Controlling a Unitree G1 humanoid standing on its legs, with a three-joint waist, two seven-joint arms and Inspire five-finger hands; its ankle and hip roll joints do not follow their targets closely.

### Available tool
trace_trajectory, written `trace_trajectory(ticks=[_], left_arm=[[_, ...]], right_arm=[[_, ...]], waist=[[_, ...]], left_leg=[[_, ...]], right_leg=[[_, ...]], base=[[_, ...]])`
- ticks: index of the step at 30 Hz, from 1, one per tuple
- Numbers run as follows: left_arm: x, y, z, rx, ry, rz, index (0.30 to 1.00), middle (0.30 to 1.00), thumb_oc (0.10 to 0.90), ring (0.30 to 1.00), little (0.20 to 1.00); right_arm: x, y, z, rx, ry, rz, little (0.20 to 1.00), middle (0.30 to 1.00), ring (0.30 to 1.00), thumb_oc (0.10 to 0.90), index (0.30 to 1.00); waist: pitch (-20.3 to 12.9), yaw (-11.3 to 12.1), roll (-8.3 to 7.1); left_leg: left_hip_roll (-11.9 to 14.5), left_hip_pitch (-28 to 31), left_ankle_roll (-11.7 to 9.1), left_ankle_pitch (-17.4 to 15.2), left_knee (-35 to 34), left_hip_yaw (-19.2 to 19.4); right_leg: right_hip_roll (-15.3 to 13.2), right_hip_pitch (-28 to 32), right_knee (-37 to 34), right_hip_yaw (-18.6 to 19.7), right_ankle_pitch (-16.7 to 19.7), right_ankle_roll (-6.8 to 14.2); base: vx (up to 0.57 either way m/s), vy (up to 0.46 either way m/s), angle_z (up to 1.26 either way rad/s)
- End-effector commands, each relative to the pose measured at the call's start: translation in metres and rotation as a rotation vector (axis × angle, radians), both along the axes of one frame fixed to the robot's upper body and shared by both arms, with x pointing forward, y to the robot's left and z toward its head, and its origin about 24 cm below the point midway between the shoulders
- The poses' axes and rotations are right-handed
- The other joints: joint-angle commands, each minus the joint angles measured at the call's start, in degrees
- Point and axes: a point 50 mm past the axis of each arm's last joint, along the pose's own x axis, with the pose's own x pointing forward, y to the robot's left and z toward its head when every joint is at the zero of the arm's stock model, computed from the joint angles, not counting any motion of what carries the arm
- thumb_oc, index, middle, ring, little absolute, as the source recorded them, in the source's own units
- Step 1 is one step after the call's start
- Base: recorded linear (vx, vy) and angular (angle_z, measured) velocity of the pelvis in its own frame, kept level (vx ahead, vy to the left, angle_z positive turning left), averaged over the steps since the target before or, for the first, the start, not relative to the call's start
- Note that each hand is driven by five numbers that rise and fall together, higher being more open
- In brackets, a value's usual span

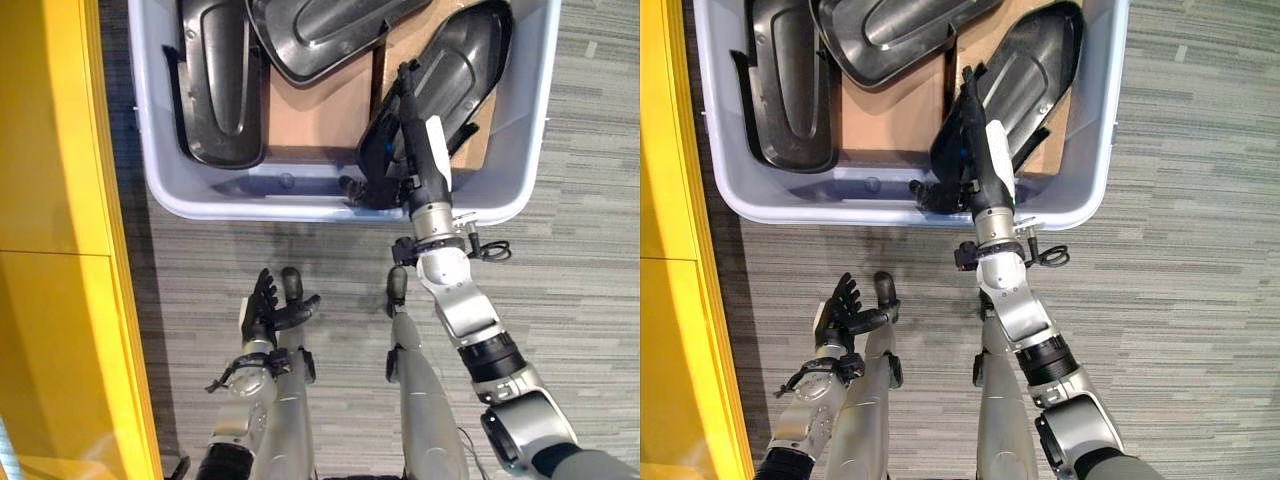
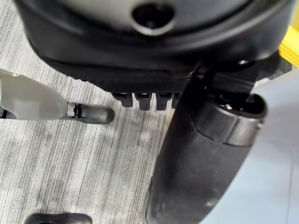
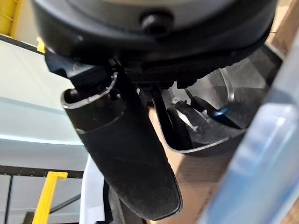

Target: Move parts from the plastic box to the shelf.

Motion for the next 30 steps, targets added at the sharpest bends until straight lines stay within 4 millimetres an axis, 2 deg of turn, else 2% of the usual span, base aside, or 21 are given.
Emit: trace_trajectory(ticks=[1,2,7,8,11,14,16,23,26,30], left_arm=[[0.001,0.014,0.016,0.065,-0.086,0.025,1.000,1.000,0.900,1.000,1.000],[0.003,0.011,0.020,0.068,-0.105,0.013,1.000,1.000,0.900,1.000,1.000],[0.008,0.006,0.027,0.071,-0.137,0.002,1.000,1.000,0.900,1.000,1.000],[0.008,0.004,0.028,0.074,-0.143,-0.002,1.000,1.000,0.900,1.000,1.000],[0.010,0.003,0.030,0.072,-0.153,-0.006,1.000,1.000,0.900,1.000,1.000],[0.012,0.000,0.032,0.076,-0.165,-0.013,1.000,1.000,0.900,1.000,1.000],[0.013,0.000,0.033,0.083,-0.170,-0.015,1.000,1.000,0.900,1.000,1.000],[0.015,-0.001,0.035,0.091,-0.181,-0.011,1.000,1.000,0.900,1.000,1.000],[0.016,-0.001,0.039,0.095,-0.199,-0.012,1.000,1.000,0.900,1.000,1.000],[0.017,0.001,0.043,0.091,-0.214,-0.002,1.000,1.000,0.900,1.000,1.000]], right_arm=[[-0.005,-0.007,0.057,0.008,-0.293,-0.087,1.000,1.000,1.000,0.900,1.000],[0.001,-0.016,0.062,-0.013,-0.314,-0.155,1.000,1.000,1.000,0.900,1.000],[0.014,-0.033,0.067,-0.058,-0.330,-0.282,1.000,1.000,1.000,0.900,1.000],[0.021,-0.042,0.061,-0.071,-0.296,-0.333,1.000,1.000,1.000,0.900,1.000],[0.026,-0.047,0.058,-0.069,-0.280,-0.365,1.000,1.000,1.000,0.900,1.000],[0.036,-0.068,0.044,-0.112,-0.233,-0.473,1.000,1.000,1.000,0.900,1.000],[0.036,-0.072,0.043,-0.123,-0.238,-0.489,1.000,1.000,1.000,0.900,1.000],[0.031,-0.065,0.048,-0.182,-0.292,-0.460,1.000,1.000,1.000,0.900,1.000],[0.030,-0.060,0.062,-0.225,-0.347,-0.446,1.000,1.000,1.000,0.900,1.000],[0.027,-0.061,0.074,-0.247,-0.400,-0.457,1.000,1.000,1.000,0.900,1.000]], waist=[[-0.9,1.6,1.53],[-0.9,2.1,2.05],[-0.9,3.0,3.15],[-0.9,3.4,3.51],[-0.9,3.7,3.91],[-0.9,4.1,4.70],[-0.9,4.2,4.98],[-0.9,4.3,5.31],[-0.9,4.5,5.29],[-0.9,4.5,5.34]], left_leg=[[1.7,8.1,0.9,-11.4,-0.4,-0.4],[1.6,7.4,1.0,-11.5,-0.4,-0.6],[1.4,6.2,1.0,-11.6,-0.4,-1.0],[1.3,5.7,1.0,-11.7,-0.4,-1.1],[1.2,5.2,1.0,-11.6,-0.4,-1.3],[1.0,4.2,1.0,-11.7,-0.4,-1.5],[1.0,4.0,1.0,-11.7,-0.4,-1.5],[0.8,3.6,1.0,-11.7,-0.4,-1.6],[0.8,3.7,1.0,-11.7,-0.4,-1.5],[0.8,3.7,1.0,-11.8,-0.4,-1.5]], right_leg=[[-4.8,0.2,4.4,2.3,-3.6,-1.9],[-5.0,-0.3,4.4,2.3,-3.5,-2.0],[-5.1,-1.1,4.1,2.2,-3.4,-2.1],[-5.2,-1.4,3.9,2.2,-3.4,-2.1],[-5.2,-1.8,3.9,2.1,-3.3,-2.1],[-5.4,-2.6,3.7,2.1,-3.1,-2.2],[-5.6,-2.9,3.8,2.1,-3.0,-2.1],[-5.8,-3.2,3.6,2.1,-2.9,-2.0],[-5.9,-3.2,3.5,2.1,-3.0,-2.1],[-6.0,-3.3,3.5,2.1,-3.1,-2.0]], base=[[0.00,0.000,0.00],[0.00,0.000,0.00],[0.00,0.003,0.02],[0.00,0.000,0.00],[-0.01,0.010,0.03],[-0.01,0.019,0.03],[0.00,0.016,0.02],[0.00,0.008,0.01],[0.00,0.000,0.00],[0.00,0.000,0.00]])
